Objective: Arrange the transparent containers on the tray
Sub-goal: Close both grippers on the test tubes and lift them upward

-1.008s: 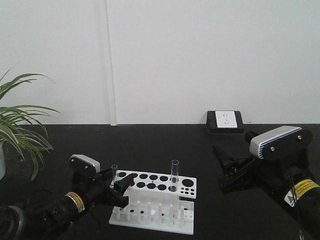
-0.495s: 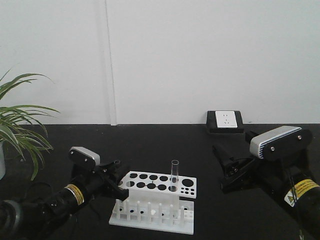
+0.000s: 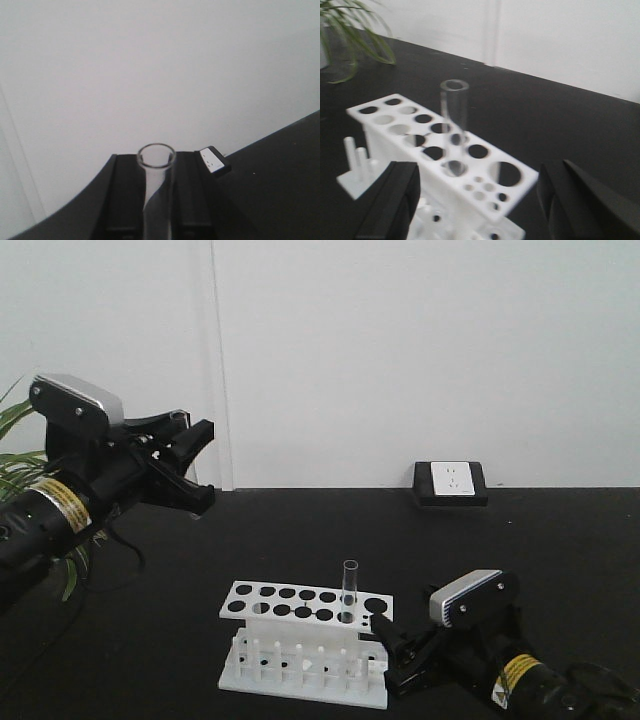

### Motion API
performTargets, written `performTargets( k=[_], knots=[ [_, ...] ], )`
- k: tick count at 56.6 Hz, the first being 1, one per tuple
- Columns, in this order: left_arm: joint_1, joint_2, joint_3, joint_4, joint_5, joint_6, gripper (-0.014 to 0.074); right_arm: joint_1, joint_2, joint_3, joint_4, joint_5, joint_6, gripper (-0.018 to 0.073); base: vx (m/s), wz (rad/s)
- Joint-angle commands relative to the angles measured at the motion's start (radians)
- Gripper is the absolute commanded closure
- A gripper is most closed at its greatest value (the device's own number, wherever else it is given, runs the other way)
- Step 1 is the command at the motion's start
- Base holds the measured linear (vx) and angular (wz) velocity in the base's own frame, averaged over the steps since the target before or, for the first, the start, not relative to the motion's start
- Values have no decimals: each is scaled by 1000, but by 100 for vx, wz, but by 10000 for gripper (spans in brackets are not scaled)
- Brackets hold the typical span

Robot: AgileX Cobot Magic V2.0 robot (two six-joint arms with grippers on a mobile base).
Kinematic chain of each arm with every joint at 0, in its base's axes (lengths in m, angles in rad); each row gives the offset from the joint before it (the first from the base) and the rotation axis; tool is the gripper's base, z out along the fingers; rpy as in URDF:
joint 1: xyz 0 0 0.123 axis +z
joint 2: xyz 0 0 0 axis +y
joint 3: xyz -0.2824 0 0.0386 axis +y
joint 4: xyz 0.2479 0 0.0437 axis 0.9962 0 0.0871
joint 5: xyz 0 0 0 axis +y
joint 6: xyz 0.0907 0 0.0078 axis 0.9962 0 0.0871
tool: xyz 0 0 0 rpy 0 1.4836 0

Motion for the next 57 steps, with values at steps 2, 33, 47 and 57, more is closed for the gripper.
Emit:
performTargets(
  k=[2, 33, 47, 57],
  knots=[
    [-5, -82, -31, -28, -23, -14, 603, 0, 12, -64, -40, -148, 57, 20, 0, 0],
    [-5, -115, -30, -27, 21, -91, 603, 0, 257, -401, -180, -152, 227, 20, 0, 0],
    [-5, -115, -30, -27, 23, -92, 603, 0, 321, -485, -179, -161, 282, 180, 0, 0],
    [-5, -115, -30, -27, 63, -92, 603, 0, 304, -485, -182, -190, 291, 544, 0, 0]
  ],
)
